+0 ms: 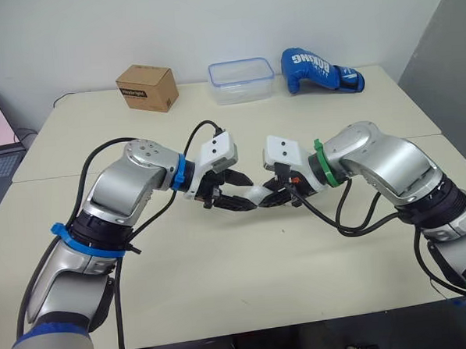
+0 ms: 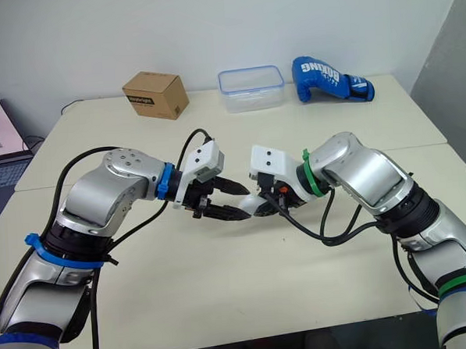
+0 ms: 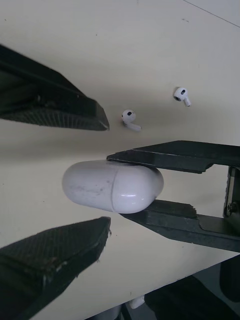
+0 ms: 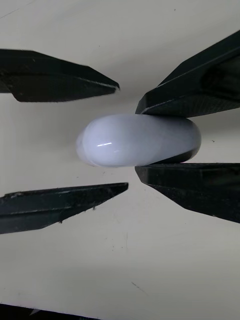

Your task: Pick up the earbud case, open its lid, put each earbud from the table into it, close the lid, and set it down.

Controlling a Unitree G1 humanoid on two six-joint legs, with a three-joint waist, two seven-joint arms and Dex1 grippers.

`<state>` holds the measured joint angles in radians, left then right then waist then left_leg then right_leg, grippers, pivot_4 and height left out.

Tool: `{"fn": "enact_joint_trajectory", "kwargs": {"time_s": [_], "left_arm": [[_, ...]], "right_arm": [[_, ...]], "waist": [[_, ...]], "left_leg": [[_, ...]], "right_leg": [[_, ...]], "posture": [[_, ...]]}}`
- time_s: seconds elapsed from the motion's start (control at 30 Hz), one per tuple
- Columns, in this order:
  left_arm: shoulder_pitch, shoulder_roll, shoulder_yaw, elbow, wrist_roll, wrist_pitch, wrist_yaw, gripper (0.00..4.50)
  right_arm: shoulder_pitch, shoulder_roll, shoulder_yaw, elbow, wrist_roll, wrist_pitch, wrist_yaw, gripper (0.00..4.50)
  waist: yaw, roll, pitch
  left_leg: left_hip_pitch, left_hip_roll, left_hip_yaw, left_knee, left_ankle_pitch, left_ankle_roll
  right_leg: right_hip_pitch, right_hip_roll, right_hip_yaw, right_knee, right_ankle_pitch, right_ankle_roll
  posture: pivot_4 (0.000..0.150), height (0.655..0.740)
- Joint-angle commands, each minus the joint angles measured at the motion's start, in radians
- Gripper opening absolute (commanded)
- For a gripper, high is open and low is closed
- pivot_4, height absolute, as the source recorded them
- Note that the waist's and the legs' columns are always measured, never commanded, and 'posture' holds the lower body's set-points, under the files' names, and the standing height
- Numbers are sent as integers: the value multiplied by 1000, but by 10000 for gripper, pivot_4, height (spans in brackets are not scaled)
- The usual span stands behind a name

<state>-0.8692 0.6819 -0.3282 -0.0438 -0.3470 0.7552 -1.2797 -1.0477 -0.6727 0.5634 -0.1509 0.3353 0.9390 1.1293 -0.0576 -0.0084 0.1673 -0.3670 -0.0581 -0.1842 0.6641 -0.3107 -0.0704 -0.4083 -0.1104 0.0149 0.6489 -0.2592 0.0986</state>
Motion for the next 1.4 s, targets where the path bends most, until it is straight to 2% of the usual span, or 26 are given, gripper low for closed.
{"fn": "enact_joint_trajectory", "kwargs": {"time_s": [0.03, 0.87, 0.97, 1.07, 1.4], "left_arm": [[-19, 2, 6, -23, 11, -7, 6, 21708], [4, 1, -6, -36, 21, -14, 0, 21708], [5, -7, -4, -31, 22, -18, 8, 15806], [7, -11, -5, -29, 27, -23, 12, 7686], [0, -24, -2, -14, 53, -46, 25, 7562]], "right_arm": [[-27, 4, -14, -4, -20, 3, 13, 7996], [-49, 35, -26, 9, -44, 68, 21, 7996], [-55, 37, -32, 10, -38, 78, 22, 7996], [-63, 45, -41, 13, -30, 91, 22, 7996], [-58, 46, -48, 3, -20, 101, 31, 7996]], "waist": [[0, 0, 0], [0, 0, 0], [0, 0, 0], [0, 0, 0], [0, 0, 0]], "left_leg": [[0, 0, 0, 0, 0, 0], [0, 0, 0, 0, 0, 0], [0, 0, 0, 0, 0, 0], [0, 0, 0, 0, 0, 0], [0, 0, 0, 0, 0, 0]], "right_leg": [[0, 0, 0, 0, 0, 0], [0, 0, 0, 0, 0, 0], [0, 0, 0, 0, 0, 0], [0, 0, 0, 0, 0, 0], [0, 0, 0, 0, 0, 0]], "posture": [[1500, 7307], [1500, 7307], [1500, 7307], [1500, 7307], [1500, 7307]]}}
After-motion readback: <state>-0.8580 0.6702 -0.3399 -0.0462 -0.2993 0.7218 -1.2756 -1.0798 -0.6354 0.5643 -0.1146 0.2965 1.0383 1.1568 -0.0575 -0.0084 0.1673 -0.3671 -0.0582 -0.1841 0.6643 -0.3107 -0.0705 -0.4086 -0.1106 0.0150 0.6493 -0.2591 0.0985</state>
